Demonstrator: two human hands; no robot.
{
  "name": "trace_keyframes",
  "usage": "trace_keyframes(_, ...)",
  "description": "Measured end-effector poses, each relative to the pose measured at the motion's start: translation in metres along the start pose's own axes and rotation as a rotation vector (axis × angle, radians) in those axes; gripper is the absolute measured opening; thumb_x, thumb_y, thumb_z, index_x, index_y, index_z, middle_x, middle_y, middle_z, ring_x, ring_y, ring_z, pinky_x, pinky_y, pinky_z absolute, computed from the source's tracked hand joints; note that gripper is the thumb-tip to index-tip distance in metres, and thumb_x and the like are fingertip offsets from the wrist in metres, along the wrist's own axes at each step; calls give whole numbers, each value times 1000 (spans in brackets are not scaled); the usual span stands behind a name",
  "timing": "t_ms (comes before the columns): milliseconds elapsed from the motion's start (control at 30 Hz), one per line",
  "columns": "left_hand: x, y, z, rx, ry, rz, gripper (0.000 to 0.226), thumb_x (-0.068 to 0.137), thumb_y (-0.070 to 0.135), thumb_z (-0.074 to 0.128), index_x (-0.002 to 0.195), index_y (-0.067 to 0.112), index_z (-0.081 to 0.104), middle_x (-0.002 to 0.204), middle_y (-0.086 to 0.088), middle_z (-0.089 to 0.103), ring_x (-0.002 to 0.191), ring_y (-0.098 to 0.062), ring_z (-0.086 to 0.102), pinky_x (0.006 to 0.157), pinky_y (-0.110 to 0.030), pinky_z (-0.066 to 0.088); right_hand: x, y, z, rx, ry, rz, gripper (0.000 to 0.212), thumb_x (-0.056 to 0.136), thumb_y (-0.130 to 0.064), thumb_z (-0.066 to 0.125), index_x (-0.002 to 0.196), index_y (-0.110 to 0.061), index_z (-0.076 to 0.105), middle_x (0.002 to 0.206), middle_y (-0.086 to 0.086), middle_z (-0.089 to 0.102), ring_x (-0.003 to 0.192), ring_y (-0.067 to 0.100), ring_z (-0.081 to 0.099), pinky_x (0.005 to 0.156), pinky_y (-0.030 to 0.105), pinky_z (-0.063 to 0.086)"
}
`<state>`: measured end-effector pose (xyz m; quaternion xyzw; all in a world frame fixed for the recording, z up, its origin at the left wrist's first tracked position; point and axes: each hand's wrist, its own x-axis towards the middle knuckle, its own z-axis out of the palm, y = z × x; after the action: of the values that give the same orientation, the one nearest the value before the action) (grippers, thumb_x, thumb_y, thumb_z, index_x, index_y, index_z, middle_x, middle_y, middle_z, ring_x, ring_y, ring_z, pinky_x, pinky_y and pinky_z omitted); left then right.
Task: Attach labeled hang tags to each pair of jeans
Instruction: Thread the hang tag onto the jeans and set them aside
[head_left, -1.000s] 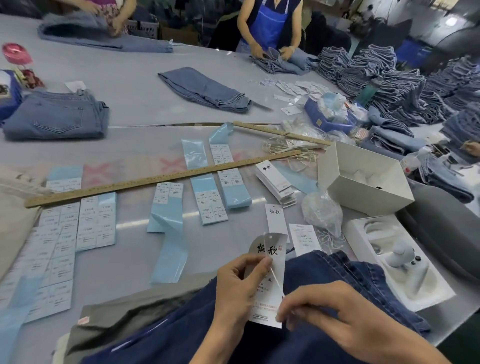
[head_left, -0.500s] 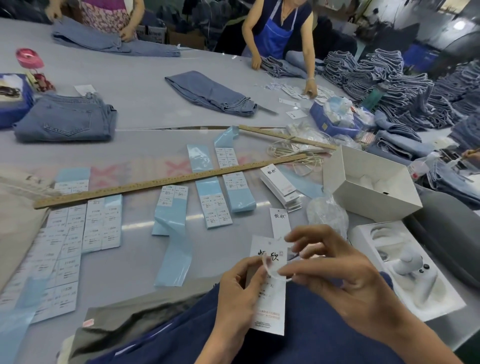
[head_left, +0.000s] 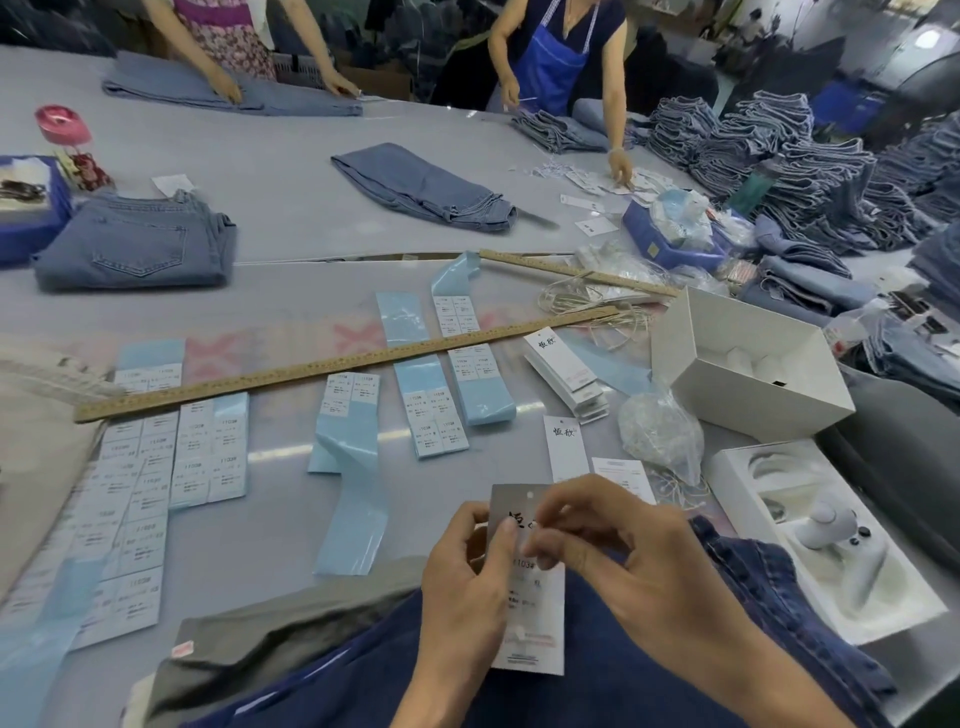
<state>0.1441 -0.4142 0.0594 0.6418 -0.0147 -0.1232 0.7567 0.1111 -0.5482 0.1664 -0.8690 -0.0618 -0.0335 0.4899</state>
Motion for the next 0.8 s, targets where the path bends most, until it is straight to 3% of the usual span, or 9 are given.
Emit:
trace_keyframes(100,-6,8,-1,-23,46,72,10,99,28,66,89,28,67,83,-4,74,76,-20,71,69,-38,58,0,9,5,-102,61,3,9,88,-19,74,94,-26,73,87,-14,74,84,12,72,75,30,58)
trace_keyframes(200,-10,17,-3,-68,47,137,4,90,32,65,89,32,69,85,-3,74,77,-15,71,66,-28,57,1,12,9,-201,168,-4,10,86,-20,77,91,-28,74,87,-16,71,84,11,70,67,23,55)
trace_keyframes(367,-15,21,-6,-76,-59,166,36,96,18,64,119,46,65,99,3,77,88,-19,76,68,-26,60,4,15,14,-338,299,15,14,85,-17,78,88,-29,71,80,-18,67,72,12,65,60,22,52)
trace_keyframes(500,-17,23,-7,11,-101,221,40,95,17,60,120,48,65,107,9,75,90,-18,75,67,-26,60,7,15,19,-420,311,27,14,84,-18,79,86,-28,71,75,-18,64,69,11,63,58,22,50)
trace_keyframes(667,-17,21,-12,-13,-107,251,31,95,44,58,124,37,67,114,-5,73,102,-27,72,78,-35,61,8,16,20,-428,285,52,15,84,-15,79,87,-28,71,75,-19,63,72,8,63,61,24,52)
trace_keyframes(800,-15,22,-17,-20,-86,263,22,99,33,56,113,36,73,114,3,73,106,-18,70,83,-26,57,7,14,21,-463,227,43,14,85,-16,79,87,-28,71,77,-19,64,74,5,61,64,19,49)
